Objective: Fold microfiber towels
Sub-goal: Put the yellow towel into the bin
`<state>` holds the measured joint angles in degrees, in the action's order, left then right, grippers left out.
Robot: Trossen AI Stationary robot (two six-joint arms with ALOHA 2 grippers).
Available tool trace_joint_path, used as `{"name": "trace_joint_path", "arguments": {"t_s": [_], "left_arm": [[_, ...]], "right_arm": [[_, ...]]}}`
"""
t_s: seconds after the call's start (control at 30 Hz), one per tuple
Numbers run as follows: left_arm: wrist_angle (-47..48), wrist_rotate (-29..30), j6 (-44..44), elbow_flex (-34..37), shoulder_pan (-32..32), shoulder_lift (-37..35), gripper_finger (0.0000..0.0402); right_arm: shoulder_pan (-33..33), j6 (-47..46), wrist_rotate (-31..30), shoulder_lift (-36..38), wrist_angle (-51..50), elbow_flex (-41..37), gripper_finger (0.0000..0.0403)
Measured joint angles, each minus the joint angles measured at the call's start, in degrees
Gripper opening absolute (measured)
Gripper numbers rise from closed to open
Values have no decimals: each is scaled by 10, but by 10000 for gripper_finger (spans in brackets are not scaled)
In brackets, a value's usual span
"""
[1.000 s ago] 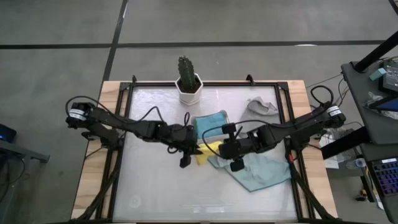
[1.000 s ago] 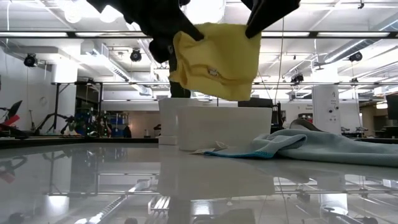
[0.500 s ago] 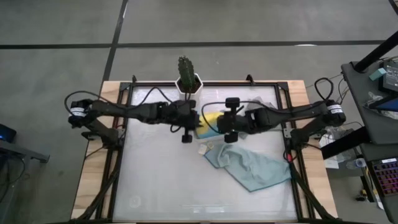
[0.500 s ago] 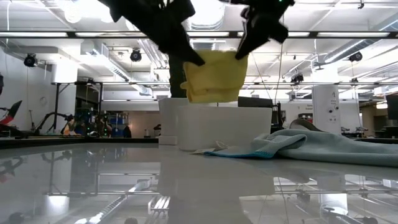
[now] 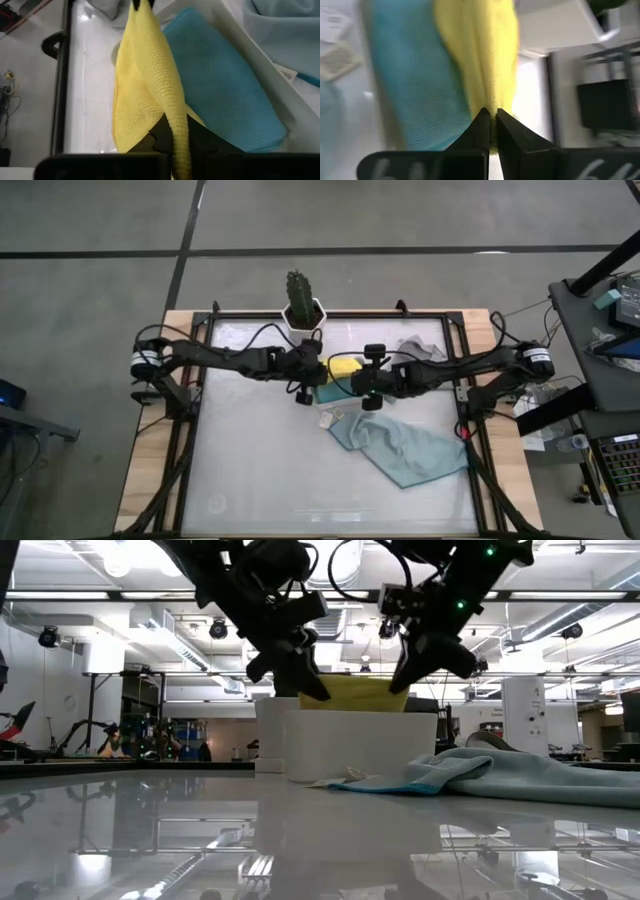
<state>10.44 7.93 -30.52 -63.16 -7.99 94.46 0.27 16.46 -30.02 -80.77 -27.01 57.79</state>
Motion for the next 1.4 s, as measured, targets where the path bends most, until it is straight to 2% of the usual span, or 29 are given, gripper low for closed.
{"name": "trace_joint_path", "arguments": {"t_s": [0.2, 0.4, 0.6, 0.73, 0.87, 1.0, 1.23, 1.4], "left_arm": [[14, -22, 1, 1, 15, 4, 44], [44, -58, 23, 2, 28, 3, 94], [83, -61, 47, 2, 40, 2, 148], [96, -59, 47, 2, 49, -2, 168], [100, -60, 47, 2, 53, -12, 173], [96, -60, 48, -3, 53, -28, 174], [82, -50, 47, -3, 54, -54, 171], [6, 10, 58, 5, 48, -43, 129]], "right_arm": [[0, -18, 93, 0, -13, -6, 17], [-1, -48, 148, 0, -35, 8, 66], [3, -83, 155, 0, -101, 40, 112], [3, -112, 156, 2, -164, 65, 113], [3, -120, 154, 22, -169, 70, 105], [-2, -126, 146, 53, -93, 48, 88], [-32, -124, 144, 60, 139, -30, 32], [-65, -115, 144, 16, 277, -75, 10]]}}
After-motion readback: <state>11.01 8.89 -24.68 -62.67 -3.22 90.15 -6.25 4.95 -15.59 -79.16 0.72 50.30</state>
